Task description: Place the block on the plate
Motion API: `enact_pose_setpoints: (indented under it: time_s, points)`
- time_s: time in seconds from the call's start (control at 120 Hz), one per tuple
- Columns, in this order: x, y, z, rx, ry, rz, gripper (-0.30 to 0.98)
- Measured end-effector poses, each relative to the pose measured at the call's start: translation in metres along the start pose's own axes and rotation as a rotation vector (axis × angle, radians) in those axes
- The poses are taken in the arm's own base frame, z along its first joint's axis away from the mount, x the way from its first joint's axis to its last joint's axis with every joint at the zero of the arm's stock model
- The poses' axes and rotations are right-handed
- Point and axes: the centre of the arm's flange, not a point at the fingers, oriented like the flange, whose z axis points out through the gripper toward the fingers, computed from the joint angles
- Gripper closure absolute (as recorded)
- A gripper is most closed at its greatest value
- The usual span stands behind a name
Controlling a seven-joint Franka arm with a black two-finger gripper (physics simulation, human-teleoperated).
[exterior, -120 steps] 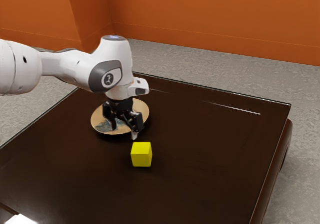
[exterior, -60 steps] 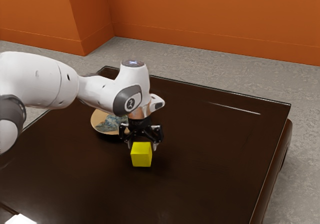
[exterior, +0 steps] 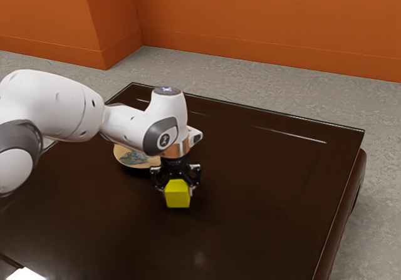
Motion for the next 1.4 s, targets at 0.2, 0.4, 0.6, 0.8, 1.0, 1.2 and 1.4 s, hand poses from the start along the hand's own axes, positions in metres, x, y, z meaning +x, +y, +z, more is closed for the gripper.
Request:
enact_pose_setpoints:
  time_s: [0.2, 0.4, 0.6, 0.8, 1.0, 1.2, 1.4]
  points:
    - [0.001, -0.003, -0.02, -0.021, 0.007, -0.051, 0.26]
    - [0.024, -0.024, -0.1, -0.136, 0.059, -0.129, 0.28]
    - [0.169, -0.1, -0.076, -0.143, 0.114, -0.362, 0.27]
    - [0.201, -0.123, -0.038, -0.126, 0.093, -0.432, 0.19]
    - [0.156, -0.133, -0.113, -0.183, 0.117, -0.419, 0.07]
    - [0.065, -0.142, -0.159, -0.151, 0.06, -0.214, 0.03]
    - [0.034, -0.1, -0.213, -0.086, 0.072, 0.197, 0.01]
